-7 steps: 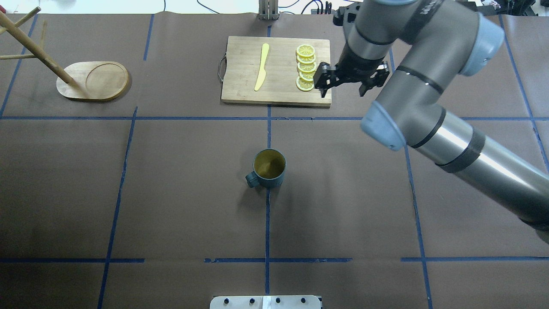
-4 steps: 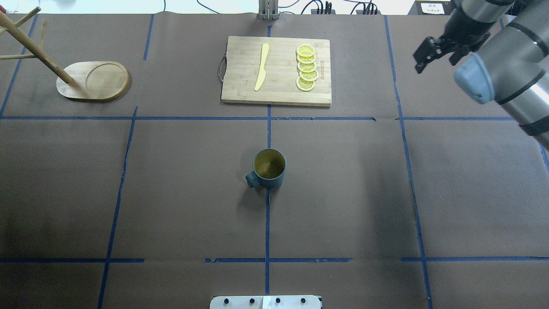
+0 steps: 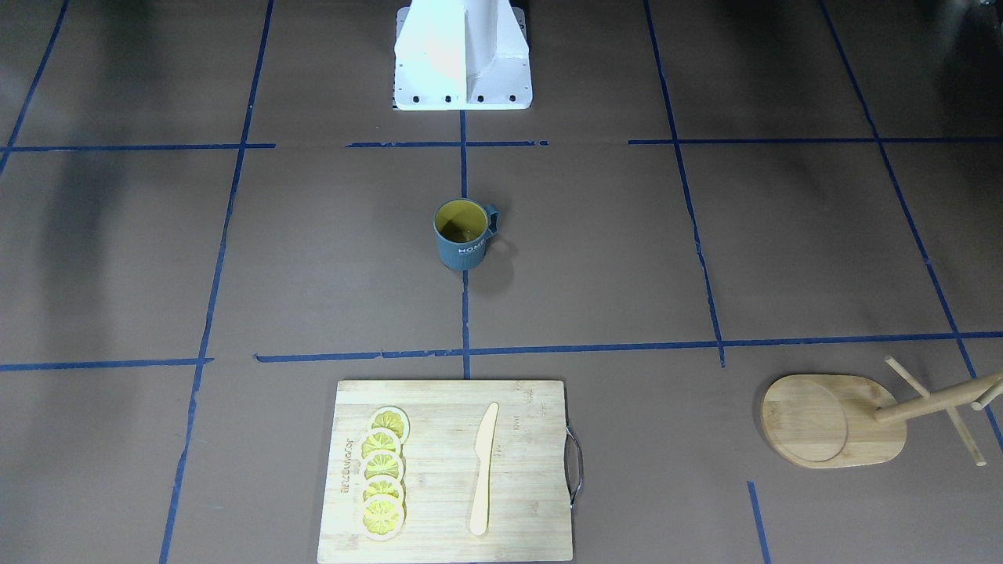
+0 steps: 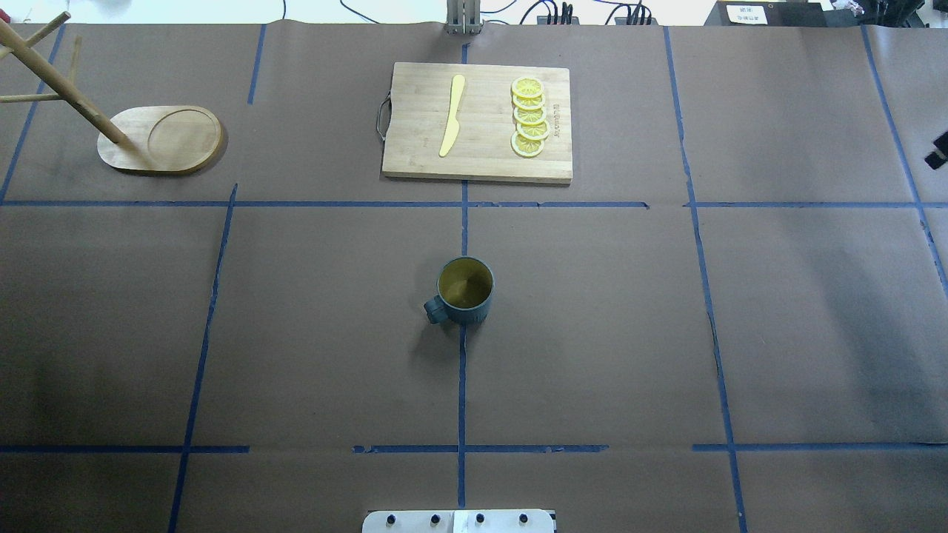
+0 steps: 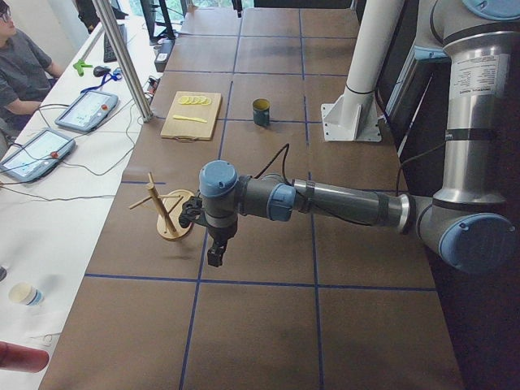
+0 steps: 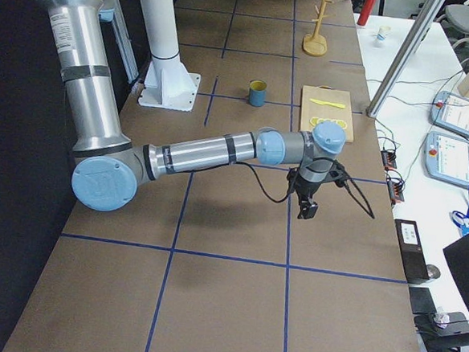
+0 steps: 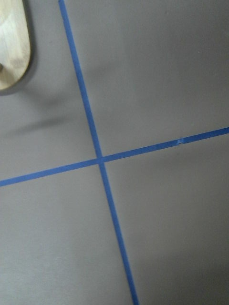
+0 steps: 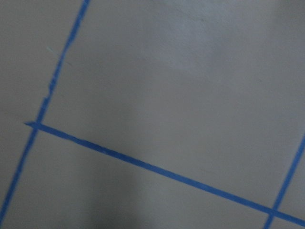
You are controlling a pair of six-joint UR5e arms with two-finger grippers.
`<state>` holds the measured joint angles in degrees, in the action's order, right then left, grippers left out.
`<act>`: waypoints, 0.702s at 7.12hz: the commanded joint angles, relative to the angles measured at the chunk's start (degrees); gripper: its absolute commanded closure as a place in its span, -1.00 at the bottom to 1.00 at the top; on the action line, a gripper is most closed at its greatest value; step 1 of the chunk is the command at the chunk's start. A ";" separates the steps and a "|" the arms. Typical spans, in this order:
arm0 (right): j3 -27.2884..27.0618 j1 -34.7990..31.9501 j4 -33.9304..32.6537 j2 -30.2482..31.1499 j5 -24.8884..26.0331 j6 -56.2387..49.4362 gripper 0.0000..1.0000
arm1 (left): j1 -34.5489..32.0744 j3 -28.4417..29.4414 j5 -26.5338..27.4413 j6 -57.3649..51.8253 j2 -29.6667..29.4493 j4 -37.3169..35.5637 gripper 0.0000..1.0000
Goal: Hang cup on storage rack
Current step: 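Open the right gripper and withdraw the right arm away from the mug, then move the left arm out toward the mug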
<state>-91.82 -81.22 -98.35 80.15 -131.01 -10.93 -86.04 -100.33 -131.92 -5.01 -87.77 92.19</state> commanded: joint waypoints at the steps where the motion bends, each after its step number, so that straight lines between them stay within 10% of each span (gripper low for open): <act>1: -3.43 -5.60 0.09 10.94 -0.03 -1.99 -0.99 | -0.01 0.13 -0.52 -0.09 -0.12 2.97 -1.00; 5: -13.30 -5.62 0.18 17.59 0.14 3.63 -1.00 | 0.08 -1.27 -9.20 0.78 0.15 17.07 -1.00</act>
<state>-104.01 -86.81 -98.24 97.16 -130.85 -8.32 -86.05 -101.16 -137.47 -4.78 -87.30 102.60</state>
